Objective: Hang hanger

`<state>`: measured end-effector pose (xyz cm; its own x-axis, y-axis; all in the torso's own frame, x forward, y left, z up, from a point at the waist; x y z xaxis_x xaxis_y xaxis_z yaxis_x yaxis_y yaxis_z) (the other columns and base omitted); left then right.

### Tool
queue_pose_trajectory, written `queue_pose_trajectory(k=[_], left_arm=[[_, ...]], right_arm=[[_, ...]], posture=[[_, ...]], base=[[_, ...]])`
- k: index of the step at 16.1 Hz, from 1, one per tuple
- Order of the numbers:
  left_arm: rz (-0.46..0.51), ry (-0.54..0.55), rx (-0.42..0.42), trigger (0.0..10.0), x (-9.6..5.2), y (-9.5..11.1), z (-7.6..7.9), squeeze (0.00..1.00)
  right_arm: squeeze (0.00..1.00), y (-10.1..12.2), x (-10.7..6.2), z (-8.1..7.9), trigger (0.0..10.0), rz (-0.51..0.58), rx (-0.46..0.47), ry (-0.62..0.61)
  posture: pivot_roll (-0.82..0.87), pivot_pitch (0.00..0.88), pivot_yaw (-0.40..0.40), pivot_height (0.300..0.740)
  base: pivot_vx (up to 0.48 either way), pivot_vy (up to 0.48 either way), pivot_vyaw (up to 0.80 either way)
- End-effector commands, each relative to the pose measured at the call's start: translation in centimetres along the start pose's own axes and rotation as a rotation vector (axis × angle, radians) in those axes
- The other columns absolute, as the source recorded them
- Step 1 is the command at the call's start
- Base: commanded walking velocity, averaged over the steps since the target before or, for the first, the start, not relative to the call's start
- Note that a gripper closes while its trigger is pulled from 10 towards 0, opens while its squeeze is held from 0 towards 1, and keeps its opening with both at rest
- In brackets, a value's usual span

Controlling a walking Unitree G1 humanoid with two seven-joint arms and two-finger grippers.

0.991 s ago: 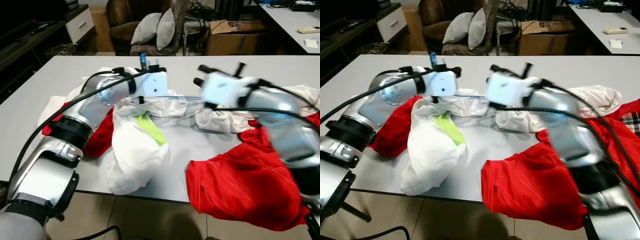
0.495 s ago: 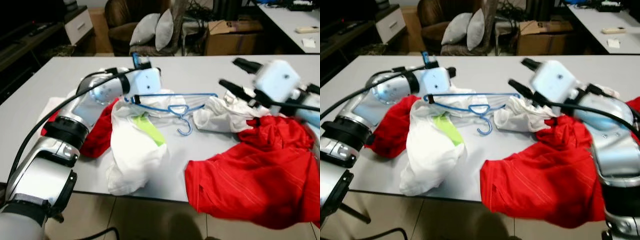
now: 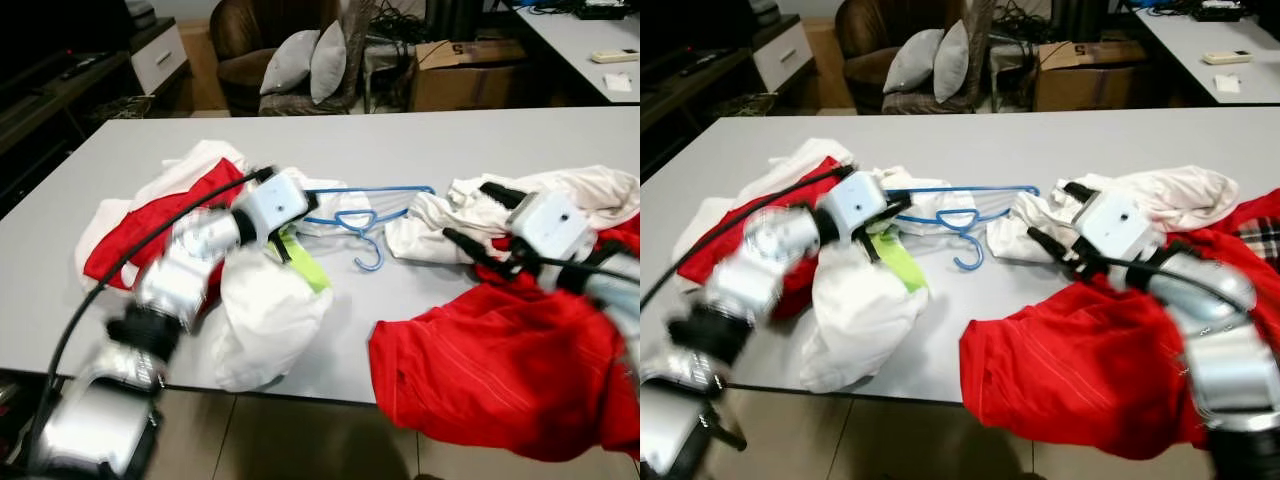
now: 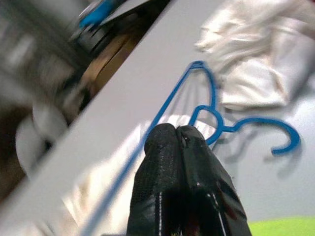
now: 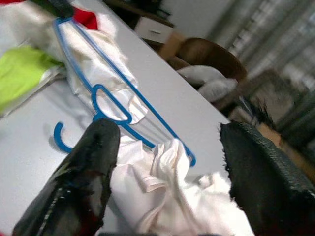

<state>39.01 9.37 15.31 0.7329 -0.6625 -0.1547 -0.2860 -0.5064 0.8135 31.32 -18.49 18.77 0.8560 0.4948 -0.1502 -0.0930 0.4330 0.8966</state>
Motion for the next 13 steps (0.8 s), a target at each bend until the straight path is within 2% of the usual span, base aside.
queue_pose_trajectory(k=[1,2,3,4,5,6,8,10,12,13], left_arm=[[-0.011,0.126,-0.161,10.0,-0.9,-0.8,-1.3,0.00],[-0.013,0.190,-0.246,10.0,-1.2,-1.5,-1.3,0.55],[-0.034,0.218,-0.287,10.0,-1.4,-2.3,-0.9,1.00],[-0.038,0.215,-0.286,10.0,-1.5,-2.2,-0.5,1.00],[-0.018,0.166,-0.304,10.0,-1.9,-1.3,0.2,1.00],[-0.016,0.159,-0.303,10.0,-2.1,-1.2,0.1,1.00],[-0.066,0.159,-0.260,10.0,-3.6,-1.7,-1.0,1.00],[-0.099,0.182,-0.234,10.0,-5.3,-2.0,-1.9,1.00],[-0.141,0.183,-0.220,10.0,-6.7,-2.6,-1.7,1.00],[-0.148,0.151,-0.218,10.0,-7.4,-2.5,-1.2,0.38]], right_arm=[[1.00,-1.0,0.4,0.1,10.0,-0.036,0.033,-0.093],[1.00,-1.9,0.9,0.4,10.0,-0.059,0.049,-0.159],[1.00,-3.3,1.7,0.1,10.0,-0.101,0.115,-0.153],[1.00,-3.8,2.4,0.1,10.0,-0.123,0.107,-0.140],[1.00,-4.2,4.7,-0.2,10.0,-0.146,0.157,-0.063],[1.00,-4.2,5.5,-0.4,10.0,-0.143,0.190,-0.037],[1.00,-3.1,9.2,-0.1,10.0,-0.128,0.257,0.043],[1.00,-1.5,11.9,-0.2,10.0,-0.099,0.217,0.071],[1.00,-1.5,13.6,-0.7,10.0,-0.144,0.168,0.072],[0.32,-1.5,14.2,-1.1,10.0,-0.158,0.175,0.092]], posture=[[-0.19,0.000,0.131,0.740],[-0.18,0.000,0.123,0.740],[-0.17,0.000,0.119,0.740],[-0.15,0.000,0.109,0.740],[-0.14,0.000,0.102,0.740],[-0.14,0.000,0.099,0.740],[-0.09,0.000,0.083,0.740],[-0.03,0.000,0.064,0.740],[0.00,0.000,0.059,0.740],[0.03,0.000,0.063,0.740]], base=[[0.000,0.000,0.00],[0.000,0.000,0.00],[0.000,0.000,0.00],[0.000,0.000,0.00],[0.000,0.000,0.00],[0.000,0.000,0.00],[0.000,0.000,0.00],[0.000,0.000,0.00],[0.000,0.000,0.00],[0.000,0.000,0.00]])
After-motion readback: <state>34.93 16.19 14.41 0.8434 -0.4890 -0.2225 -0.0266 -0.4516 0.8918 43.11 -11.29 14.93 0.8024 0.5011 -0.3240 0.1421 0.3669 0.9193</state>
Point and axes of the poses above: a point about 5 cm out from each wrist's last joint towards the gripper, its own x axis pointing out of the wrist towards the gripper, its own y axis along the axis of the wrist's last joint, z = x × y, the point moved 5 cm from there along x, pointing out of the wrist towards the gripper, and after that the axes turned 7 degrees about x, right-handed, at the moved point
